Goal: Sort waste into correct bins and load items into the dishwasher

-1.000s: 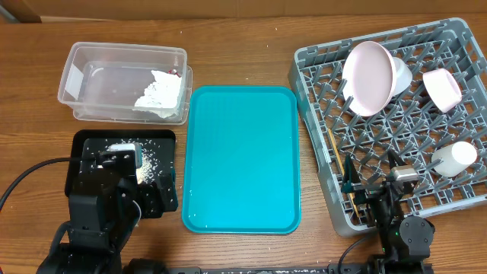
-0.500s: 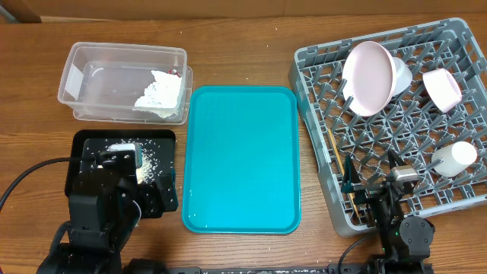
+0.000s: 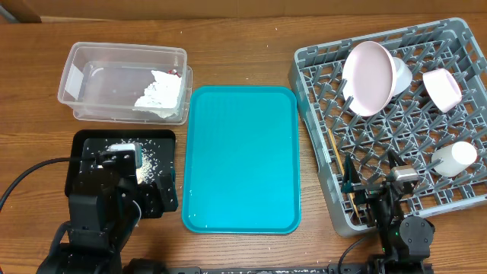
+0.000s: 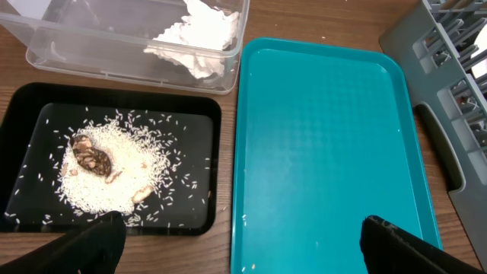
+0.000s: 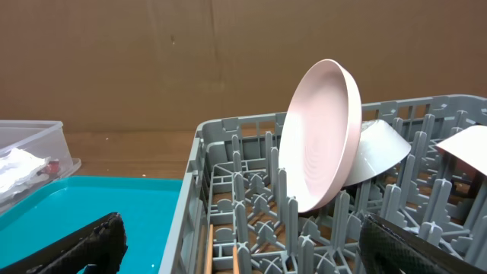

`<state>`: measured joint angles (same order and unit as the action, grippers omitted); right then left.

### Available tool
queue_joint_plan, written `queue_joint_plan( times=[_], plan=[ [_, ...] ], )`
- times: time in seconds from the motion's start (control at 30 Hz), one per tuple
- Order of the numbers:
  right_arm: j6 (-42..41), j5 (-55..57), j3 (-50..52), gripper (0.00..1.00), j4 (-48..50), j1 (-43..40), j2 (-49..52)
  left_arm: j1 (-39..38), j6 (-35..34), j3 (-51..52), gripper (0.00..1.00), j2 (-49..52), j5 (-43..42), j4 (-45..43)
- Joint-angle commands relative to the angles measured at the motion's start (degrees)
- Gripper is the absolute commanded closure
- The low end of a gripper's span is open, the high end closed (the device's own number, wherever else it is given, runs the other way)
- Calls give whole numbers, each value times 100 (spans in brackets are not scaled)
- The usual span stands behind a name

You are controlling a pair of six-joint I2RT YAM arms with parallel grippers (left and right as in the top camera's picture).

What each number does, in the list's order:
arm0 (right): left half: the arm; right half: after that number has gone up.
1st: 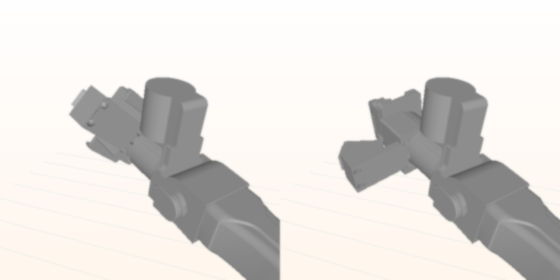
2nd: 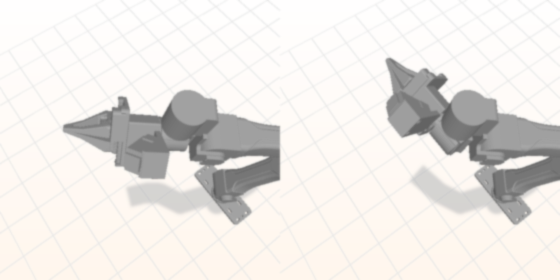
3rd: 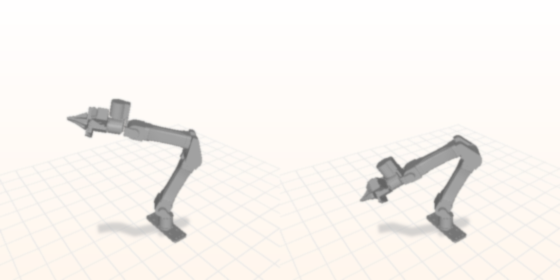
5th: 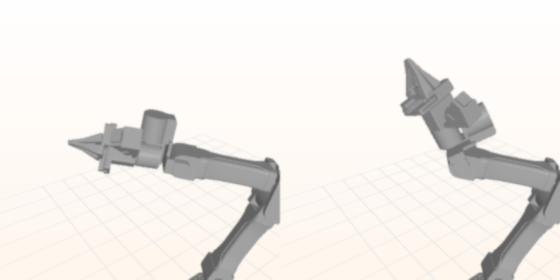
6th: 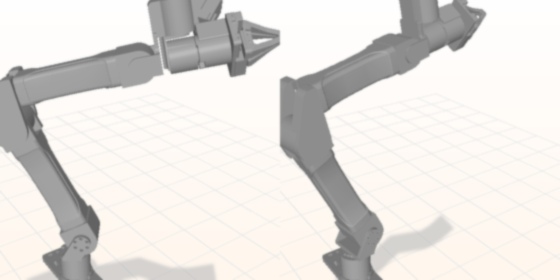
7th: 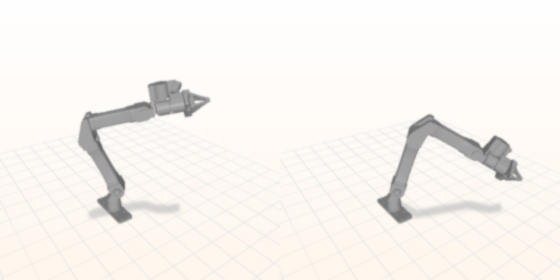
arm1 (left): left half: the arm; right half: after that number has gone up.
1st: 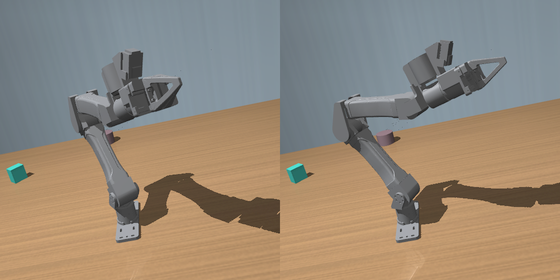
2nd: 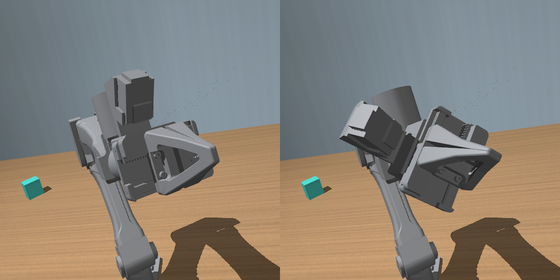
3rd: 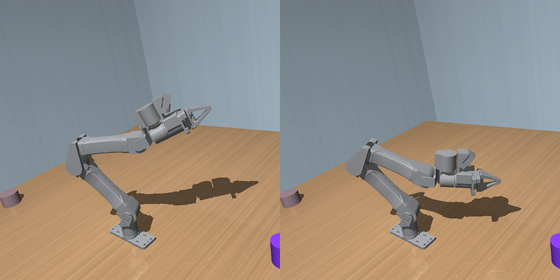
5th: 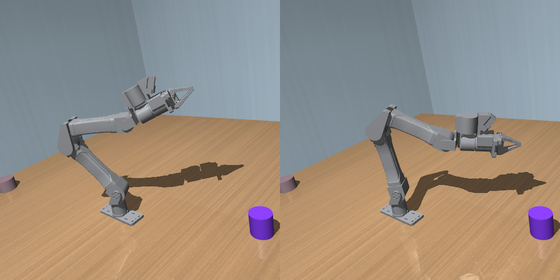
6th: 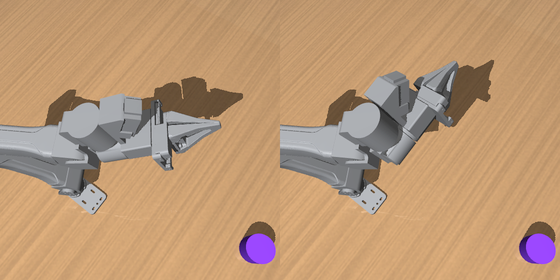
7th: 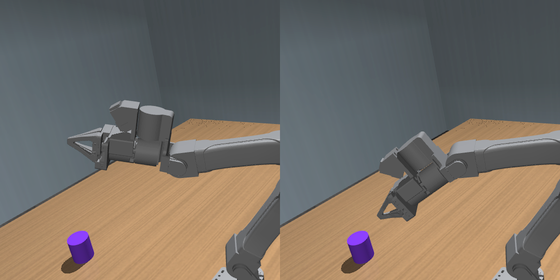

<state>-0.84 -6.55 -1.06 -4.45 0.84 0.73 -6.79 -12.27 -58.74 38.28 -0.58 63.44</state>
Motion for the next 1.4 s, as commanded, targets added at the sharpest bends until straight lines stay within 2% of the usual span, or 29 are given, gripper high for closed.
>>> queue_joint_plan(
  times=[0.0,0.27,0.47,0.77,0.93,0.97,1.07,1.17,1.23,1.37],
  plan=[
    [20,70,61,0,24,17,-57,-26,-103,13,0,-13,81,-2],
    [20,72,61,0,24,17,-57,37,52,466,0,-623,380,66],
    [20,72,61,0,24,17,-57,87,50,1709,0,-1606,417,-793],
    [20,72,61,0,24,17,-57,87,48,4177,0,-3053,409,-3976],
    [20,70,61,0,24,17,-57,114,74,5147,0,-3744,415,-5329],
    [20,70,61,0,24,17,-57,151,92,5416,0,-3810,413,-5831],
    [20,70,61,0,24,17,-57,164,282,5821,0,-3810,289,-6599],
    [20,72,61,0,24,17,-57,162,730,5849,0,-3810,-149,-6345],
    [20,72,61,0,24,17,-57,166,754,5849,0,-3810,-254,-5980],
    [20,70,61,0,24,17,-57,168,758,5849,0,-3810,-225,-5925]
  ],
)
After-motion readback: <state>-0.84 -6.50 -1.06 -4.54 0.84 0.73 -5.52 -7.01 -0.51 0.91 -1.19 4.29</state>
